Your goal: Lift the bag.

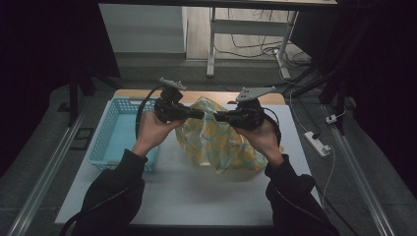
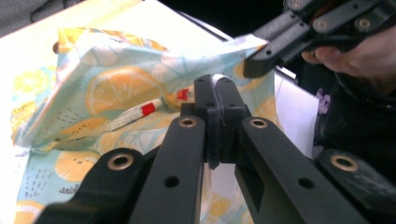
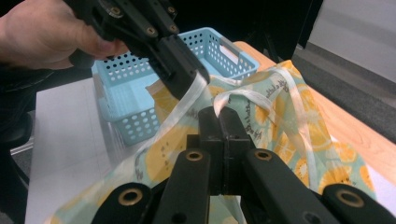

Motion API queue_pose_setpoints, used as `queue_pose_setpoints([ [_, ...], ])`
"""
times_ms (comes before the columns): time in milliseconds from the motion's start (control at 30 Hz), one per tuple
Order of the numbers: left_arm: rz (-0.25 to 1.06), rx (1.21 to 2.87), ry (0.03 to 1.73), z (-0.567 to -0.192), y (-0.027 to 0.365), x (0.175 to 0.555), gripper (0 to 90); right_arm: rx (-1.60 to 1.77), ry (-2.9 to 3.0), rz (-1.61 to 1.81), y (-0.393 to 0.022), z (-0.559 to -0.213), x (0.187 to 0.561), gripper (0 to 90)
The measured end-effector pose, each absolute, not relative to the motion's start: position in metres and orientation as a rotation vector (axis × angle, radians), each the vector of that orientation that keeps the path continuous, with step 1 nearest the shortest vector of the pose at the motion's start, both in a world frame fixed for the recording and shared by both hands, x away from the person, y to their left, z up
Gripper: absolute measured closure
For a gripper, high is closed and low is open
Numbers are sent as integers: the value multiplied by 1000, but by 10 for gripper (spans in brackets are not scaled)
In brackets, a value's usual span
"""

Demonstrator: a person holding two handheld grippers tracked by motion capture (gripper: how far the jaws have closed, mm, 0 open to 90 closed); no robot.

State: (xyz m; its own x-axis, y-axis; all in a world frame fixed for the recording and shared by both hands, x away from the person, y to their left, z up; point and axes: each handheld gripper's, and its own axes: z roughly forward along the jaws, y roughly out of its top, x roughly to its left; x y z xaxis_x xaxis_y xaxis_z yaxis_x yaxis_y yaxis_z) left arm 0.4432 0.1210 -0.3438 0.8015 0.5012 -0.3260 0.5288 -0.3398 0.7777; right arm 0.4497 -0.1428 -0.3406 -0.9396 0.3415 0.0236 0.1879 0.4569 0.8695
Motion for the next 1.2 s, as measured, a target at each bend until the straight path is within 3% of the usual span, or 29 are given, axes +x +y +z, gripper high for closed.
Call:
queue_pose_setpoints([
  [1200, 165, 1843, 771, -221, 137, 458, 898, 487, 2379, 1548, -136, -231, 462, 900],
])
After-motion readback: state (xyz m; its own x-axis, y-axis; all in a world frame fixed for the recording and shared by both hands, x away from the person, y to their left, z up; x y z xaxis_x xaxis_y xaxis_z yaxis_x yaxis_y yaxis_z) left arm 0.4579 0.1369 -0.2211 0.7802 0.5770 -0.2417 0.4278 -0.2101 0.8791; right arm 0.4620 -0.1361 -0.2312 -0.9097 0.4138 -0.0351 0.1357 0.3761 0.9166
